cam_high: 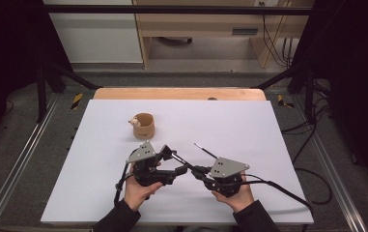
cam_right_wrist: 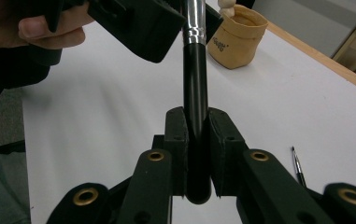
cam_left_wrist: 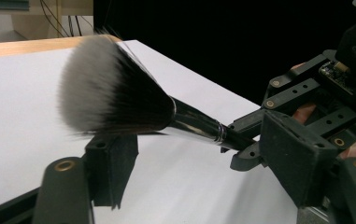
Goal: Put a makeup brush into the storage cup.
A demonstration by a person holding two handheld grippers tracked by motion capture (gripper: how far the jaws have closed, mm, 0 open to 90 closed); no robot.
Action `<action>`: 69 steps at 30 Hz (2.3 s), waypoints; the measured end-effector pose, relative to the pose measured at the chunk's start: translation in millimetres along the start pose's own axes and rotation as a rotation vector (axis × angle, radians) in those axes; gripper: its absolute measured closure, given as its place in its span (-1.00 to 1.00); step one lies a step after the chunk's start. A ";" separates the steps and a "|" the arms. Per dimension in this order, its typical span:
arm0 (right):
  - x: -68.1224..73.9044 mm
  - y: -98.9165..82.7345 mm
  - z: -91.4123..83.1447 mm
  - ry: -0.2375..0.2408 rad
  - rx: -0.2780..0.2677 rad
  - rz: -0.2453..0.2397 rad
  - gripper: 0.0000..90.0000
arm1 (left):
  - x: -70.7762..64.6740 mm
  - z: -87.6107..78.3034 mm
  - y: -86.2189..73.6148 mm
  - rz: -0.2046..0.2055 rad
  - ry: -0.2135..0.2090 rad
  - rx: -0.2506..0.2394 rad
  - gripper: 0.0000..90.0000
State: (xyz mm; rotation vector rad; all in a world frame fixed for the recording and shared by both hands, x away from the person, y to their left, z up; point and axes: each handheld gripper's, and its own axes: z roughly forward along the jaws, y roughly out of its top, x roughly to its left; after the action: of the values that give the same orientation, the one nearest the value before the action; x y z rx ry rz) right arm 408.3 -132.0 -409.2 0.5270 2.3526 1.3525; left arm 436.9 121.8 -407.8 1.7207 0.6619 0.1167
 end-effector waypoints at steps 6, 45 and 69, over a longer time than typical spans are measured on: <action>0.7 -0.1 0.2 0.004 -0.007 0.000 0.76 | 1.0 -0.3 0.1 -0.015 -0.016 -0.007 -0.15; 3.2 -3.5 7.3 0.035 0.013 -0.024 0.75 | 2.8 -6.6 0.5 -0.085 -0.118 -0.039 0.60; 2.6 -1.9 4.2 0.034 0.000 0.003 0.45 | -1.6 -16.1 5.9 -0.041 -0.104 -0.041 0.70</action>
State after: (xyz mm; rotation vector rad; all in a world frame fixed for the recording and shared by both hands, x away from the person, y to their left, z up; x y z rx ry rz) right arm 407.9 -128.5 -413.1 0.5120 2.3798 1.3733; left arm 430.9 134.4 -397.6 1.6610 0.6140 0.0118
